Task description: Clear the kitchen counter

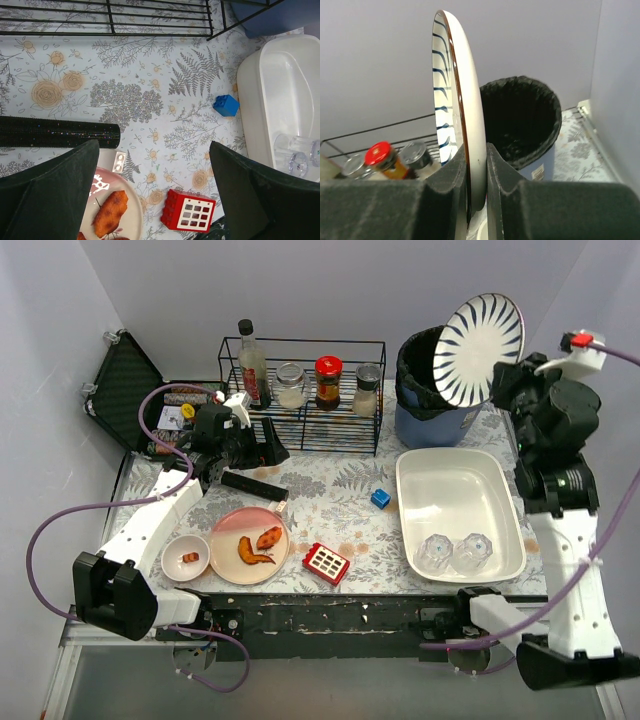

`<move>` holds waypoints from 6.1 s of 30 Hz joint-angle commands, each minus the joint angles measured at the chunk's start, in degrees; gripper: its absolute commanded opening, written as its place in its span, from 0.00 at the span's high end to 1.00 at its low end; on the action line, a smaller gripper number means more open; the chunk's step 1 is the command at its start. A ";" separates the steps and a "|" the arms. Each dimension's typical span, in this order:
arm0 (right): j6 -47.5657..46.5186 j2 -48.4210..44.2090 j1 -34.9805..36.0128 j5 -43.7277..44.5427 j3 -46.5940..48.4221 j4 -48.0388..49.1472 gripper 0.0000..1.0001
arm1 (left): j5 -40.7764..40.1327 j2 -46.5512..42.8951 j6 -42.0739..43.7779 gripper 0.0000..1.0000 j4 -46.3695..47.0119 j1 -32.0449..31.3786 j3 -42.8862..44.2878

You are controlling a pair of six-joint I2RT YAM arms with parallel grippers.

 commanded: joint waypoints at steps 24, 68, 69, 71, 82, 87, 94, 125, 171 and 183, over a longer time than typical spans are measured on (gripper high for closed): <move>23.41 -19.21 0.05 1.97 -26.44 -15.86 0.99 | 3.76 0.69 -0.59 0.07 1.80 -0.13 0.06; 24.03 -9.28 -19.99 -21.31 -41.48 -8.21 0.99 | 3.49 0.86 -0.24 0.07 0.84 -0.22 -0.73; 23.85 -9.19 -20.17 -21.31 -41.65 -8.21 0.99 | 3.49 0.86 -0.33 0.07 0.84 -0.13 -0.64; 23.50 -9.01 -20.43 -21.31 -42.09 -8.04 0.99 | 3.49 0.86 -0.33 0.07 0.92 -0.13 -0.90; 20.78 -6.47 -21.92 -24.12 -44.38 -7.25 0.99 | 3.58 0.95 -0.51 0.07 1.36 -0.13 -0.90; 19.02 -5.49 -22.63 -25.70 -45.25 -6.55 0.99 | 4.90 2.27 -0.51 0.07 1.54 -0.13 -0.82; 17.17 -4.62 -23.42 -28.52 -48.15 -4.35 0.99 | 4.02 1.48 -0.59 0.07 1.45 -0.22 -0.90; 13.56 1.01 -27.64 -33.00 -56.51 3.65 0.70 | 6.22 -0.19 -2.97 0.07 4.09 -0.13 -4.77; 10.40 -1.18 -28.08 -14.72 -41.05 -16.03 0.21 | 3.94 0.95 -3.06 0.06 3.04 -0.22 -3.28; 12.15 -6.38 -22.39 -9.19 -26.99 -20.95 0.27 | -3.35 3.67 -6.13 0.03 -2.41 0.05 0.93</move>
